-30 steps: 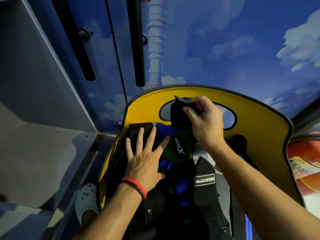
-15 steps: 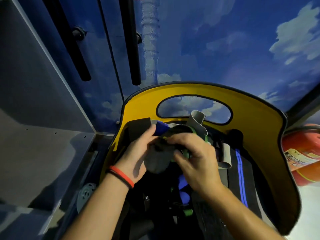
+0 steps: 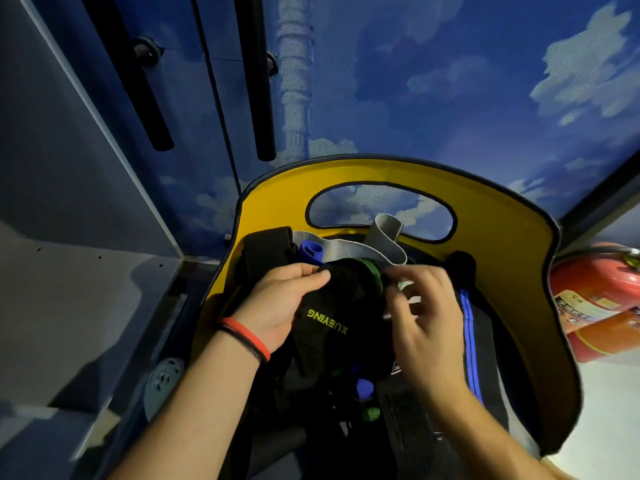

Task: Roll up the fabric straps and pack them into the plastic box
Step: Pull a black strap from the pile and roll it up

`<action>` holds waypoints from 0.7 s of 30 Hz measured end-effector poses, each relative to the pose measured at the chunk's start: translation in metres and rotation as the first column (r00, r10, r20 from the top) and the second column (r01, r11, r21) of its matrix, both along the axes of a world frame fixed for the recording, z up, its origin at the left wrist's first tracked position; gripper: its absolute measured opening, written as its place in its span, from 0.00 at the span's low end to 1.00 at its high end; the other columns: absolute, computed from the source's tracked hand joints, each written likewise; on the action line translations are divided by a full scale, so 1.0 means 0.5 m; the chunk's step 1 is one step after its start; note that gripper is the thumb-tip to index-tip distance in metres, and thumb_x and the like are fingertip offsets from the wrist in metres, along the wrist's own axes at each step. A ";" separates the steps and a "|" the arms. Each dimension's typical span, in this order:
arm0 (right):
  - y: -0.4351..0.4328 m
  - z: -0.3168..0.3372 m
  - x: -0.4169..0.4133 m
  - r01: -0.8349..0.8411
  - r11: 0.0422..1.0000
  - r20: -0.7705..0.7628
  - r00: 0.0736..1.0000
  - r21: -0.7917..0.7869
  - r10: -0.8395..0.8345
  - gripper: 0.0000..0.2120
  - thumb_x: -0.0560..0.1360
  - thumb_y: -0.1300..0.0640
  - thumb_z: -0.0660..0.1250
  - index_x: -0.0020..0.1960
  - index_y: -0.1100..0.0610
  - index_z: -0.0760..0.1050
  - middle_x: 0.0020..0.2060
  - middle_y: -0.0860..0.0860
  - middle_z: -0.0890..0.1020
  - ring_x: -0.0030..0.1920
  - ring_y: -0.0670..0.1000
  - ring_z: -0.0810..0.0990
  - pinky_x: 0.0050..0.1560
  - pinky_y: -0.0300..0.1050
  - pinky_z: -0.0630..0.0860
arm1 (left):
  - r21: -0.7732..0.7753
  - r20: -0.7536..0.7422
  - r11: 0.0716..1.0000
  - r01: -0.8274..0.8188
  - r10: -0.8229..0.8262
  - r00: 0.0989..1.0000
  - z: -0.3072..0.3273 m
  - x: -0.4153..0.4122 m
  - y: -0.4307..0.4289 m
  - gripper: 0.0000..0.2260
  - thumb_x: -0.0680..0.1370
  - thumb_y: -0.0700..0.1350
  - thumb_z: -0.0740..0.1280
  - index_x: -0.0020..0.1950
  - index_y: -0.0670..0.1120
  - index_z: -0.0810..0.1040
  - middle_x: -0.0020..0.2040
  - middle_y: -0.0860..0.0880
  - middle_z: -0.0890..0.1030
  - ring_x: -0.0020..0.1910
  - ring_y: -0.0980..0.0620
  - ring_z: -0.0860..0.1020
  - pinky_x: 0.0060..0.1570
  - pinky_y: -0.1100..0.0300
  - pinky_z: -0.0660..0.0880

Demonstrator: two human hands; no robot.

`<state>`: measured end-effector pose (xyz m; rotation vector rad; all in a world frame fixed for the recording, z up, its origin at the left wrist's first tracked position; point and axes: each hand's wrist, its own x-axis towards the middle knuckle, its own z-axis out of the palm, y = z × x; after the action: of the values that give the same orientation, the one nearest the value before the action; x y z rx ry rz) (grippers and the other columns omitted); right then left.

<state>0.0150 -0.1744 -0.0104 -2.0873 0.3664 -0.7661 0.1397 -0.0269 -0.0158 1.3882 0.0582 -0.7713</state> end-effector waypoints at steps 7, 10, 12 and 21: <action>-0.051 -0.017 0.068 0.096 0.995 -0.248 0.964 -0.022 -0.098 0.07 0.77 0.45 0.70 0.50 0.47 0.80 0.44 0.47 0.79 0.49 0.45 0.77 0.45 0.33 0.69 | -0.011 0.084 1.000 0.011 -0.010 0.996 0.009 -0.002 0.003 0.01 0.79 0.38 0.69 0.48 0.42 0.80 0.47 0.41 0.83 0.53 0.45 0.81 0.61 0.51 0.75; -0.058 -0.034 0.082 0.143 0.988 -0.230 0.961 -0.059 -0.153 0.02 0.79 0.52 0.69 0.49 0.49 0.80 0.44 0.49 0.79 0.47 0.47 0.76 0.44 0.39 0.69 | -0.019 0.175 1.000 -0.004 0.007 0.985 0.019 0.001 0.004 0.03 0.79 0.37 0.68 0.46 0.43 0.79 0.43 0.45 0.81 0.49 0.51 0.79 0.57 0.59 0.73; -0.060 -0.051 0.093 0.144 0.986 -0.230 0.960 -0.087 -0.161 0.03 0.80 0.54 0.68 0.51 0.52 0.80 0.44 0.50 0.80 0.46 0.49 0.77 0.45 0.45 0.70 | -0.085 0.186 0.996 -0.041 0.057 0.981 0.033 0.003 0.005 0.04 0.79 0.37 0.67 0.45 0.44 0.78 0.42 0.47 0.82 0.47 0.53 0.79 0.54 0.60 0.73; -0.077 -0.071 0.132 0.143 0.987 -0.251 0.955 -0.072 -0.156 0.02 0.79 0.55 0.69 0.50 0.53 0.79 0.44 0.50 0.80 0.47 0.51 0.79 0.45 0.46 0.73 | -0.381 0.095 0.920 -0.092 0.138 0.986 0.065 0.006 -0.001 0.03 0.80 0.37 0.63 0.50 0.43 0.76 0.52 0.40 0.81 0.58 0.43 0.78 0.65 0.45 0.73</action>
<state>0.0810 -0.2127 -0.0462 -2.2340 0.6587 -0.5984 0.1427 -0.0275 0.0167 1.0512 -0.0977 -0.5637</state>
